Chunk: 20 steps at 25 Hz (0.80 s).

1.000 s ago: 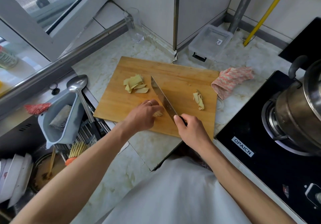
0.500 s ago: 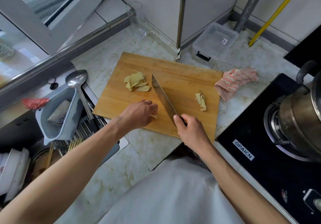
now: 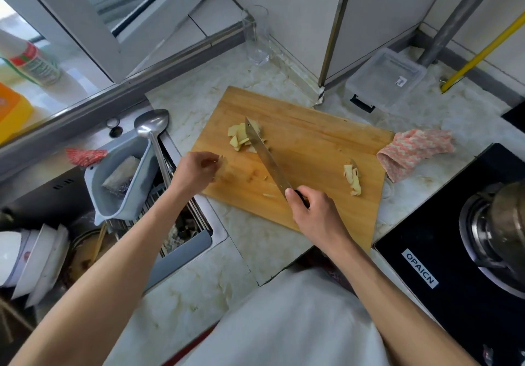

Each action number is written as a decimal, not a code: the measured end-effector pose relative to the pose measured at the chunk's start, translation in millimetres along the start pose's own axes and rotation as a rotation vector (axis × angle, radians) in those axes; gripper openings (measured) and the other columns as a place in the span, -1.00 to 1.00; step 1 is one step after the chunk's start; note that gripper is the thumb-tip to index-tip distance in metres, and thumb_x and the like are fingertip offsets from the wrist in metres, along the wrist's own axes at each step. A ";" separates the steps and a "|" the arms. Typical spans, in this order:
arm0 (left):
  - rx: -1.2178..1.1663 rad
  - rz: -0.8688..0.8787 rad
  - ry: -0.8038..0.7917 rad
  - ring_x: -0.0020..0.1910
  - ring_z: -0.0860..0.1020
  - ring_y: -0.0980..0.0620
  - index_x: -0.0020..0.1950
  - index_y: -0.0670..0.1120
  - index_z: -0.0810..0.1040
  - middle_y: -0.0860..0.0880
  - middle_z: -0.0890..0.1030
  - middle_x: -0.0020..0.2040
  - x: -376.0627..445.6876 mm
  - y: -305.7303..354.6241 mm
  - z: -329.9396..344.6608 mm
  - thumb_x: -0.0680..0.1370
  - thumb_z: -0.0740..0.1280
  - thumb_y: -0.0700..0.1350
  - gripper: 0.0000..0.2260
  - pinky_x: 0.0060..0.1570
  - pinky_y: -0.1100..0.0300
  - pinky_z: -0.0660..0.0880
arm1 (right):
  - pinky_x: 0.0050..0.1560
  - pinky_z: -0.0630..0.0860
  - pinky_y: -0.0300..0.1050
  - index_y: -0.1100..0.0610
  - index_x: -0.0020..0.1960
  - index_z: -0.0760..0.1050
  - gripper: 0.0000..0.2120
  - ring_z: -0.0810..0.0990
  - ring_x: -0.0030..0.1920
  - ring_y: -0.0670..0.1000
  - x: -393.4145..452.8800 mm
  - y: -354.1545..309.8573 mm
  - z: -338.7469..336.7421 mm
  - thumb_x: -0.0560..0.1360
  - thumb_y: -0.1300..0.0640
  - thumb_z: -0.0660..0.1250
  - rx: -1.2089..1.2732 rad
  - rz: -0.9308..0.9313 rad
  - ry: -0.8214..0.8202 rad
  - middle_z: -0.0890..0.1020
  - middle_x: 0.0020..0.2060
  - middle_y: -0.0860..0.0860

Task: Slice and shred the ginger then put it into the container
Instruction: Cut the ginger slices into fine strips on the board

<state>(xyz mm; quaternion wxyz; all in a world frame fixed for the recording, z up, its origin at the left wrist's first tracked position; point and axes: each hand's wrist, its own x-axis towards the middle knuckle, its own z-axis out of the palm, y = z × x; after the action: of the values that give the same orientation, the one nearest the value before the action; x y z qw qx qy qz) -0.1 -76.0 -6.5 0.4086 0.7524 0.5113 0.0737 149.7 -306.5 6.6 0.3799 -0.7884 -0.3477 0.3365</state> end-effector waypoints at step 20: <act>0.509 0.908 -0.166 0.16 0.60 -0.15 0.22 -0.06 0.65 -0.11 0.64 0.18 -41.6 29.9 87.0 0.52 0.44 -0.17 -0.73 -0.03 -0.01 0.59 | -0.23 0.50 0.11 0.17 -0.23 0.44 -0.56 0.54 -0.33 0.17 -10.1 17.7 -18.8 0.64 -0.13 0.16 -0.065 0.141 0.136 0.58 -0.38 0.17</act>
<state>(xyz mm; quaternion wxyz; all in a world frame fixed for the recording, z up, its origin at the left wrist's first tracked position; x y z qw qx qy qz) 47.7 -161.7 -30.1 0.1790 0.9769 0.1017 0.0571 164.5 -329.8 3.7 0.3520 -0.8438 -0.2757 0.2967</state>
